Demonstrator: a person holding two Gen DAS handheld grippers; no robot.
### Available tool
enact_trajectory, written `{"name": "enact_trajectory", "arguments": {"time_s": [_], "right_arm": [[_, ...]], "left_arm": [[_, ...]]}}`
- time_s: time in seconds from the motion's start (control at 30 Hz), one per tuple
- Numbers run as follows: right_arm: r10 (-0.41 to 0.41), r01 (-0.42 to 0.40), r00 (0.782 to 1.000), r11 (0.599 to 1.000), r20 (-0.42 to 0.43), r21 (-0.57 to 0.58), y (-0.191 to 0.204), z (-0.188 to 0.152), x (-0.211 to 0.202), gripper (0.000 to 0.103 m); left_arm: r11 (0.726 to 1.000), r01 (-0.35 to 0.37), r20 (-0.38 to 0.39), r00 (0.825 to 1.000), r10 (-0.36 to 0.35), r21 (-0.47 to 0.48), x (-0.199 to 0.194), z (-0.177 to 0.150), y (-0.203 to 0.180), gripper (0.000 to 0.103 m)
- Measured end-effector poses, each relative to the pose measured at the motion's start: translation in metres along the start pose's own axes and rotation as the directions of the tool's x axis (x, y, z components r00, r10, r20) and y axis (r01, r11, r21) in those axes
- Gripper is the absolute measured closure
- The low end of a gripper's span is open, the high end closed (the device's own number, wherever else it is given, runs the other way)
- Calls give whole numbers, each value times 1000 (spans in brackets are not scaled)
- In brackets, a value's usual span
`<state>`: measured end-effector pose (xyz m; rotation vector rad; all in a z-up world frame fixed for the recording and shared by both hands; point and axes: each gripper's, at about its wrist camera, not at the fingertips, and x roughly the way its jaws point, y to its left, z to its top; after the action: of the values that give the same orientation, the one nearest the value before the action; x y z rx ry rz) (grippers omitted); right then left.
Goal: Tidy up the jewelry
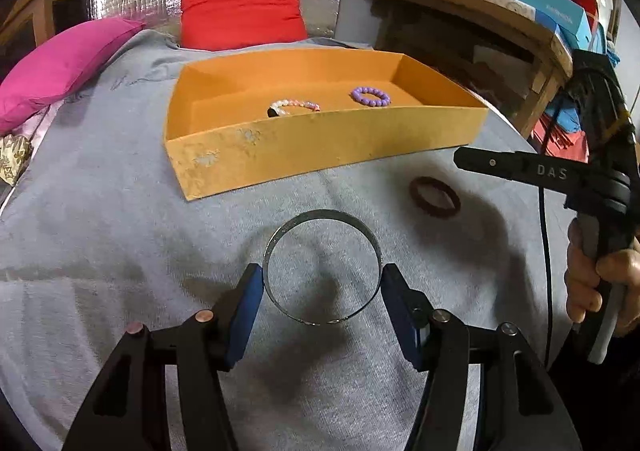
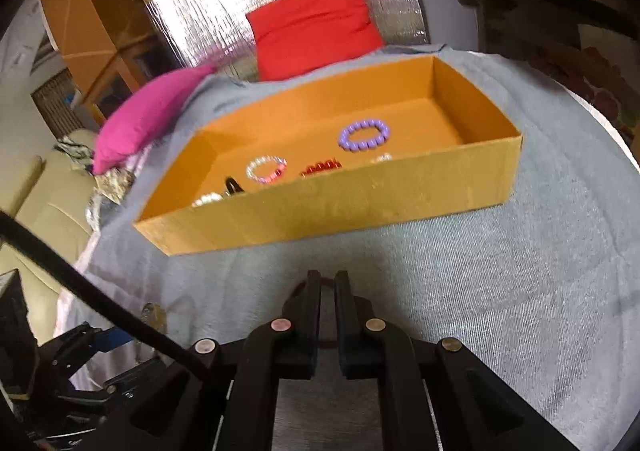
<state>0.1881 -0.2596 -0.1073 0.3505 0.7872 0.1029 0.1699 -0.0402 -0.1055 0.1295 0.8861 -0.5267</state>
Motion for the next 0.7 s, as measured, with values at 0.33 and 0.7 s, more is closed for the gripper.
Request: {"name": "enact_trajectory", "arguments": {"time_s": [0.33, 0.7], "right_arm": [[-14, 23, 992, 998, -122, 67, -20, 2, 16, 94], [-74, 76, 983, 997, -170, 5, -5, -7, 37, 71]], "left_arm": [[999, -34, -59, 998, 34, 12, 16, -3, -5, 41], [999, -40, -61, 997, 40, -1, 9, -10, 1, 41]]}}
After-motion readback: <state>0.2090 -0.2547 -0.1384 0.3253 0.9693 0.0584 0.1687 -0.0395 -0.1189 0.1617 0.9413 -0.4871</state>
